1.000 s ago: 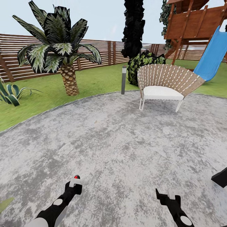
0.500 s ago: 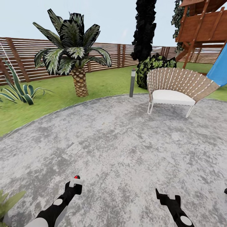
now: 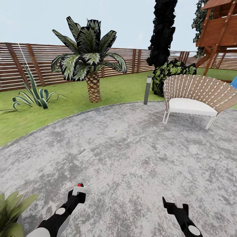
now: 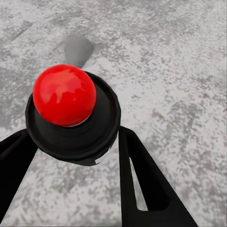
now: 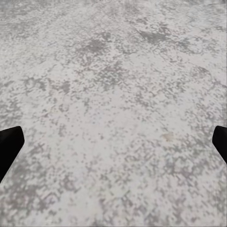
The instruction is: Pick up the pesticide atomizer in the garden and spray insectifuge to fully cover both potted plants in the garden.
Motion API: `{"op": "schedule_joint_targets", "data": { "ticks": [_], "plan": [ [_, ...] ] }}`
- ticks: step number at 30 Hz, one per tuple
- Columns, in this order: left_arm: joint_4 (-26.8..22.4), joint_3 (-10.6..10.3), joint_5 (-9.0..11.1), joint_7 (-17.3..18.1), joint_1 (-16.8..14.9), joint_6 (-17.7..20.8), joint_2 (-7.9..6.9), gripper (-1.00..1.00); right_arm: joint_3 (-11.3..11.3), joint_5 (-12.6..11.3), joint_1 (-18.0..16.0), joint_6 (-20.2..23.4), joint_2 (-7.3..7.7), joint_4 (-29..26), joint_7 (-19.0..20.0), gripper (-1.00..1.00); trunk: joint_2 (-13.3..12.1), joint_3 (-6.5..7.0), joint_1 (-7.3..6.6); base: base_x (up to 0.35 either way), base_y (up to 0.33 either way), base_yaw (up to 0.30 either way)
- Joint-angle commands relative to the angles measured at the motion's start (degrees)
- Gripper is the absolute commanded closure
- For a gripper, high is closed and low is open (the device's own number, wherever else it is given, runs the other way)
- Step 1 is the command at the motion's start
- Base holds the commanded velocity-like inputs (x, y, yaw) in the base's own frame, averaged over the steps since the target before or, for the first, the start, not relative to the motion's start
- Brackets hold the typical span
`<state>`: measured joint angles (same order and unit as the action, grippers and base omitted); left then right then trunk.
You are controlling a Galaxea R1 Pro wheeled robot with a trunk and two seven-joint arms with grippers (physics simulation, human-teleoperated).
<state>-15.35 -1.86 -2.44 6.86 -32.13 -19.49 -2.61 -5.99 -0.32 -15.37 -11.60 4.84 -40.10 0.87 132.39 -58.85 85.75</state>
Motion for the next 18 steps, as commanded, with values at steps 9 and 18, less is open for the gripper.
{"op": "schedule_joint_targets", "data": {
  "ticks": [9, 18],
  "plan": [
    [0.05, -0.09, -0.2, -0.18, -0.04, -0.2, -0.02, 1.0, -0.08, -0.03, -0.01, -0.17, -0.01, 0.02, 0.09, -1.0, 0.02, 0.58, -0.01, -0.181, 0.0, 0.188],
    [0.05, -0.07, -0.2, -0.18, -0.04, -0.2, -0.02, 1.0, -0.08, -0.03, -0.01, -0.16, -0.01, 0.02, 0.09, -1.0, 0.02, 1.21, -0.01, -0.233, 0.0, 0.189]
  ]
}}
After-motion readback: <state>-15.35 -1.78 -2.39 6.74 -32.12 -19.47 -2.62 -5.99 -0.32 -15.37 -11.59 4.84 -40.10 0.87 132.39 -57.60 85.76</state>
